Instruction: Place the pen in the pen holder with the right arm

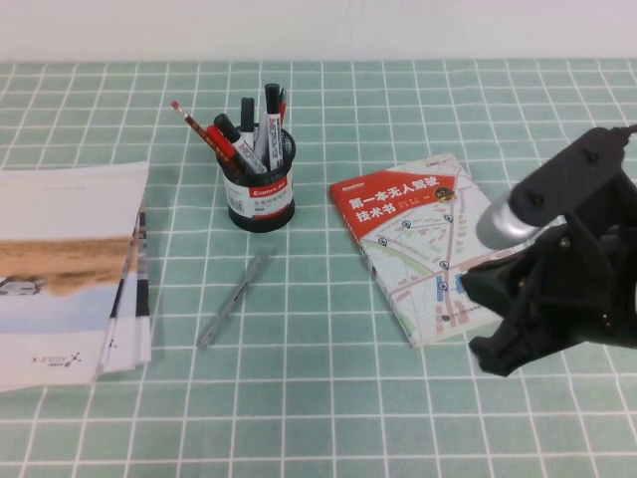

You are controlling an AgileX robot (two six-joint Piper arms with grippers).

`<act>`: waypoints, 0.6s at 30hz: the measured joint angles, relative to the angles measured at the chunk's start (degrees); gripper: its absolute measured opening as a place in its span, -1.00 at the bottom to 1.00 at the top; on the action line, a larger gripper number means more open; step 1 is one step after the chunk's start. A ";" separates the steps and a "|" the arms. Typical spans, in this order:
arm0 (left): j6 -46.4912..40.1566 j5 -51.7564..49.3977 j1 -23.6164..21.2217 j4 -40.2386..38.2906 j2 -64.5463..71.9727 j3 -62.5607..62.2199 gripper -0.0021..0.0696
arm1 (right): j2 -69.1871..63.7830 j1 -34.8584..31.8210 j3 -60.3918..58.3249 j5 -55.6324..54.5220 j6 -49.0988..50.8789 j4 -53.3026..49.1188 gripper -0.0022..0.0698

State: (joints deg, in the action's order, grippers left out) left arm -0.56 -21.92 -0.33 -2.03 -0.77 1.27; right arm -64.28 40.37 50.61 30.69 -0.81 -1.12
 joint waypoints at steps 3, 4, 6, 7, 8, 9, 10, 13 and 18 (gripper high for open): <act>0.00 0.00 0.00 0.00 0.00 0.00 -0.95 | 2.24 -2.53 -3.45 -4.41 0.00 -1.31 -0.99; 0.00 0.00 0.00 0.00 0.00 0.00 -0.95 | 3.82 -3.96 -5.75 -7.08 0.00 -1.51 -0.99; 0.00 0.00 0.00 0.00 0.00 0.00 -0.95 | 7.27 -7.07 -11.81 -13.21 0.00 -1.66 -0.99; 0.00 0.00 0.00 0.00 0.00 0.00 -0.95 | 9.43 -9.04 -15.43 -16.52 0.00 -1.66 -0.99; 0.00 0.00 0.00 0.00 0.00 0.00 -0.95 | 11.63 -11.12 -19.30 -19.71 0.00 -1.66 -0.99; 0.00 0.00 0.00 0.00 0.00 0.00 -0.95 | 13.92 -12.85 -22.48 -22.21 0.00 -1.66 -0.99; 0.00 0.00 0.00 0.00 0.00 0.00 -0.95 | 16.26 -15.08 -25.70 -24.48 0.00 -1.66 -0.99; 0.00 0.00 0.00 0.00 0.00 0.00 -0.95 | 22.95 -21.32 -37.03 -30.34 0.00 -1.42 -0.99; 0.00 0.00 0.00 0.00 0.00 0.00 -0.95 | 37.70 -29.78 -50.45 -35.56 0.00 0.25 -0.99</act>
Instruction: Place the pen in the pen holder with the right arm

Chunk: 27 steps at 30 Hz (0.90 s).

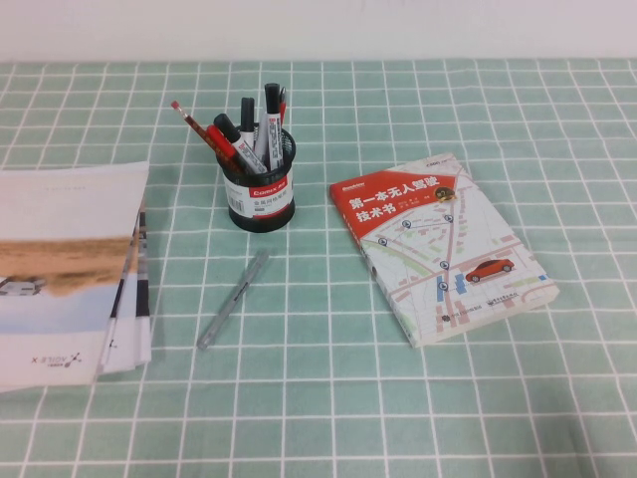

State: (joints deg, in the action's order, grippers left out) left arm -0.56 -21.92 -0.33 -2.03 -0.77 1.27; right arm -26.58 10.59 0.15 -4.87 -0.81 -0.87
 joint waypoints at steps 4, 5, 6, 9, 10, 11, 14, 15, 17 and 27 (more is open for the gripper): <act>0.00 0.00 0.00 0.00 0.00 0.00 -0.95 | 11.09 -2.68 -1.52 5.69 0.00 0.24 -0.99; 0.00 0.00 0.00 0.00 0.00 0.00 -0.95 | 12.96 -2.96 -1.52 7.60 0.00 0.24 -0.99; 0.00 0.00 0.00 0.00 0.00 0.00 -0.95 | 15.20 -3.23 -1.52 9.59 0.00 0.24 -0.99; 0.00 0.00 0.00 0.00 0.00 0.00 -0.95 | 21.32 -3.50 -1.52 16.06 0.00 0.45 -0.99; 0.00 0.00 0.00 0.00 0.00 0.00 -0.95 | 23.41 -3.59 -1.52 18.32 0.00 0.87 -0.99; 0.00 0.00 0.00 0.00 0.00 0.00 -0.95 | 25.21 -3.59 -1.52 20.48 0.00 0.87 -0.99; 0.00 0.00 0.00 0.00 0.00 0.00 -0.95 | 26.93 -3.59 -1.52 23.93 0.00 1.33 -0.99; 0.00 0.00 0.00 0.00 0.00 0.00 -0.95 | 27.03 -3.59 -1.52 24.24 0.00 1.47 -0.99; 0.00 0.00 0.00 0.00 0.00 0.00 -0.95 | 27.03 -3.59 -1.59 24.85 0.00 1.72 -0.99; 0.00 0.00 0.00 0.00 0.00 0.00 -0.95 | 27.03 -3.59 -1.59 25.17 0.00 2.05 -0.99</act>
